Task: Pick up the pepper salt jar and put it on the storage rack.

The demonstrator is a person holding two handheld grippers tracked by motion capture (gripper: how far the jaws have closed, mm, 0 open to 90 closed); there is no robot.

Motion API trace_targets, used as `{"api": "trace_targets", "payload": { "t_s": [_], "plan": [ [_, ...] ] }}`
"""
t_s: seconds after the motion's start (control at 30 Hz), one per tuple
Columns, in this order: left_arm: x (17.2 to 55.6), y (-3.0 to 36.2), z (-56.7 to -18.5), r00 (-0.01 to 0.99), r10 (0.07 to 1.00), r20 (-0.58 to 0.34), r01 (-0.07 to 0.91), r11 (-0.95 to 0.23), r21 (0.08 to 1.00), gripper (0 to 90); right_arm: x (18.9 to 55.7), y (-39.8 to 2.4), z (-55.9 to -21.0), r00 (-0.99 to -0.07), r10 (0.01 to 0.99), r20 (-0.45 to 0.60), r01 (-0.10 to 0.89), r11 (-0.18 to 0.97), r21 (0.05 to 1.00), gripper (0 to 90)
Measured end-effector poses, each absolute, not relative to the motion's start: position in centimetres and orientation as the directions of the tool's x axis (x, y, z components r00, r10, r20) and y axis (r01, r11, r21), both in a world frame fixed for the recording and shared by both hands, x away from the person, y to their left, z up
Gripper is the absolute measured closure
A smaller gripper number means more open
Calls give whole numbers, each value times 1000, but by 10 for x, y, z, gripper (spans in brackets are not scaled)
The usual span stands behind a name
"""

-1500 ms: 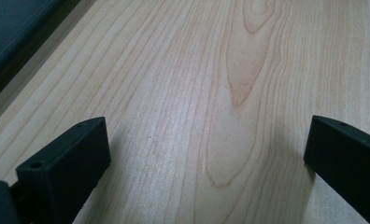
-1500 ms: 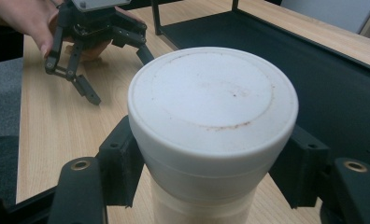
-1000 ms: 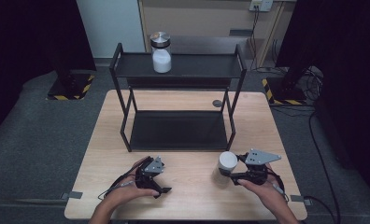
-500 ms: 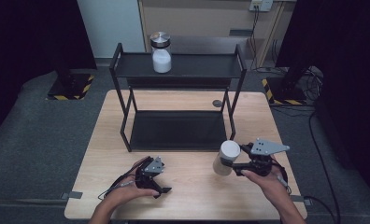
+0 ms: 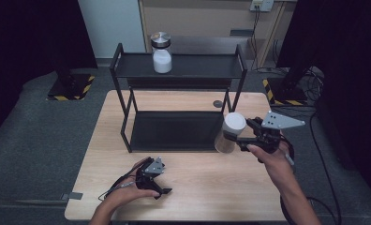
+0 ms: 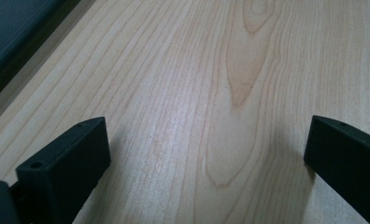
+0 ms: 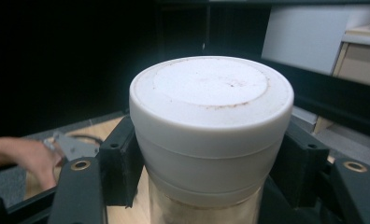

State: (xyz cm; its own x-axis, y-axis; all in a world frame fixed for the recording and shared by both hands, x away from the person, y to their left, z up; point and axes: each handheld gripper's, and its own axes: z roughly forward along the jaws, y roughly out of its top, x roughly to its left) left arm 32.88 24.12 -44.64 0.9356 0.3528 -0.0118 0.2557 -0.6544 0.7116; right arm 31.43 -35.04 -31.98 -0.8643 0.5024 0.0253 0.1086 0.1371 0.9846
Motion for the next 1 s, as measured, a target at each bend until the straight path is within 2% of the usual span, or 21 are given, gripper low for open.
{"api": "trace_targets", "payload": {
  "t_s": [0.33,1.0],
  "plan": [
    [329,241,-446,936,353,-12,255,-655,712,0,327,-345,-284,-863,505,21,96,124,988,354],
    [329,241,-446,936,351,-13,256,-655,711,0,350,-324,-246,-868,496,21,92,120,989,354]
  ]
}}
